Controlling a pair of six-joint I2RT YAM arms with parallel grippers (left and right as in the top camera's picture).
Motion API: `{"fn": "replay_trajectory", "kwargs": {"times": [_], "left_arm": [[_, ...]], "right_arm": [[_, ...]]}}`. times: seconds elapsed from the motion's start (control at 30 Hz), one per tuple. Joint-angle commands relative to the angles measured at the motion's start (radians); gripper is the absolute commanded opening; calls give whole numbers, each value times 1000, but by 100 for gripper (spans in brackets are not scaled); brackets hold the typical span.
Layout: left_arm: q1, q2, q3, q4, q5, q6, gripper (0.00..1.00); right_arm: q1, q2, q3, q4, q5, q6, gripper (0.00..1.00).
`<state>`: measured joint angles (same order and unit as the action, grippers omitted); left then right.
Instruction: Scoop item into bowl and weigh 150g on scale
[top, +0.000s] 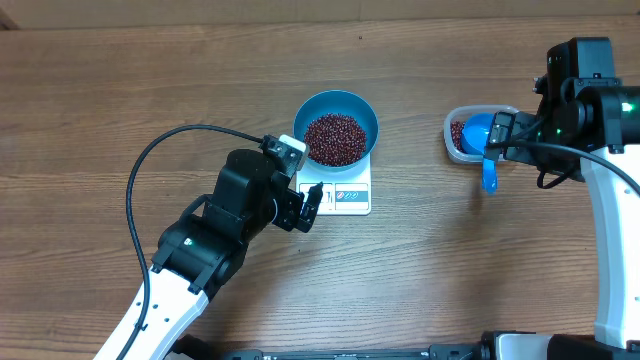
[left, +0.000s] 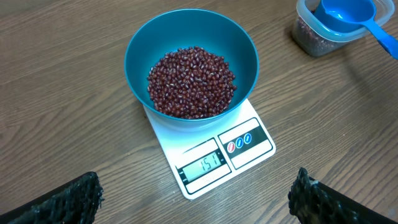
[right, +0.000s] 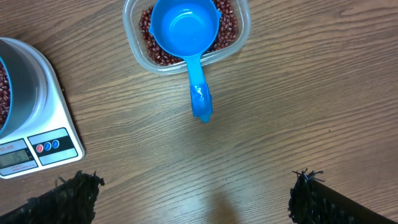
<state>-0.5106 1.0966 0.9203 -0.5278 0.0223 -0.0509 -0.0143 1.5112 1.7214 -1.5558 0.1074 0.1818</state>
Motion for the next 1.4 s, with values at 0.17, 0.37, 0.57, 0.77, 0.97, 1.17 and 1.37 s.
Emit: {"fn": "replay_trajectory", "kwargs": {"times": [0.17, 0.37, 0.57, 0.77, 0.97, 1.17, 1.37], "left_arm": [[0, 10, -9, 1, 0, -9, 99], [0, 10, -9, 1, 0, -9, 99], [0, 10, -9, 1, 0, -9, 99], [0, 10, -9, 1, 0, -9, 99], [0, 9, -9, 1, 0, -9, 100], [0, 10, -9, 1, 0, -9, 100], [0, 10, -9, 1, 0, -9, 99]], "right_arm": [[-3, -18, 24, 6, -5, -8, 100], [-3, -18, 24, 45, -4, -8, 100], [-19, -18, 2, 52, -24, -31, 100], [-132, -20, -2, 97, -402, -264, 100], [-352, -19, -16, 95, -594, -391, 100], [-551, -17, -151, 59, -874, -623, 100], [-632, -17, -424, 103, -1123, -871, 100]]}}
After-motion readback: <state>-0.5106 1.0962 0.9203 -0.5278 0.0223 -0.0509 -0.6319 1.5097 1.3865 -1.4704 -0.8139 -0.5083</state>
